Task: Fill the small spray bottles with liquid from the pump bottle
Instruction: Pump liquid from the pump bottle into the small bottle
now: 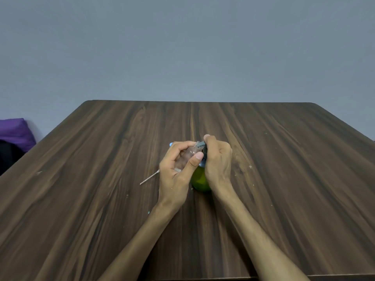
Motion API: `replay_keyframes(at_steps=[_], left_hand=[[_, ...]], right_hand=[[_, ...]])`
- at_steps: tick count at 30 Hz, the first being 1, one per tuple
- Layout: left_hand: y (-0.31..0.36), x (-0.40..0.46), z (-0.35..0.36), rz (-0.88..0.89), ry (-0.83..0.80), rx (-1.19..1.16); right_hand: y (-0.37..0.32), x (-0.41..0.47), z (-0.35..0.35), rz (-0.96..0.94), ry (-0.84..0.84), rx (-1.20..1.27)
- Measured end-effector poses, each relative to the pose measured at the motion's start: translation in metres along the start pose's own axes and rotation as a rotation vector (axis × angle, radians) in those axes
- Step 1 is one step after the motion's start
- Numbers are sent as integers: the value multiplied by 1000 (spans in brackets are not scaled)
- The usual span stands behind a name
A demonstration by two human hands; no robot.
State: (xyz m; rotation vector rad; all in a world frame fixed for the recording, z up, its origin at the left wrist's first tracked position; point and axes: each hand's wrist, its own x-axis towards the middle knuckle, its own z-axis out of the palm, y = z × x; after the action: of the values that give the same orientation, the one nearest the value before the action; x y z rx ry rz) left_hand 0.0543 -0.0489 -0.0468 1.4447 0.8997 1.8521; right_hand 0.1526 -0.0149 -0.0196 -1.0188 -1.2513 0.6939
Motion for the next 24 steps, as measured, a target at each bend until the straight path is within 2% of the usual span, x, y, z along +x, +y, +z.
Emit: replay_keyframes(at_steps=[6,8,12,16,19,24], left_hand=[[2,2,0,71,-11,20],[0,3,-3,69,-15,26],[-2,3,-5,73,-10,6],[-4,3,-5,69,-17,10],[-4,4,-5,63,-4,-13],[-1,4,-5,103,-9,62]], right_hand=[[3,-2,-2,-40,20,-35],[3,-1,-1,8,-4,-83],[1,3,3,159,-34,19],[1,2,1,44,-30,-22],[1,6,3,167,-52,4],[6,5,4,12,-45,-28]])
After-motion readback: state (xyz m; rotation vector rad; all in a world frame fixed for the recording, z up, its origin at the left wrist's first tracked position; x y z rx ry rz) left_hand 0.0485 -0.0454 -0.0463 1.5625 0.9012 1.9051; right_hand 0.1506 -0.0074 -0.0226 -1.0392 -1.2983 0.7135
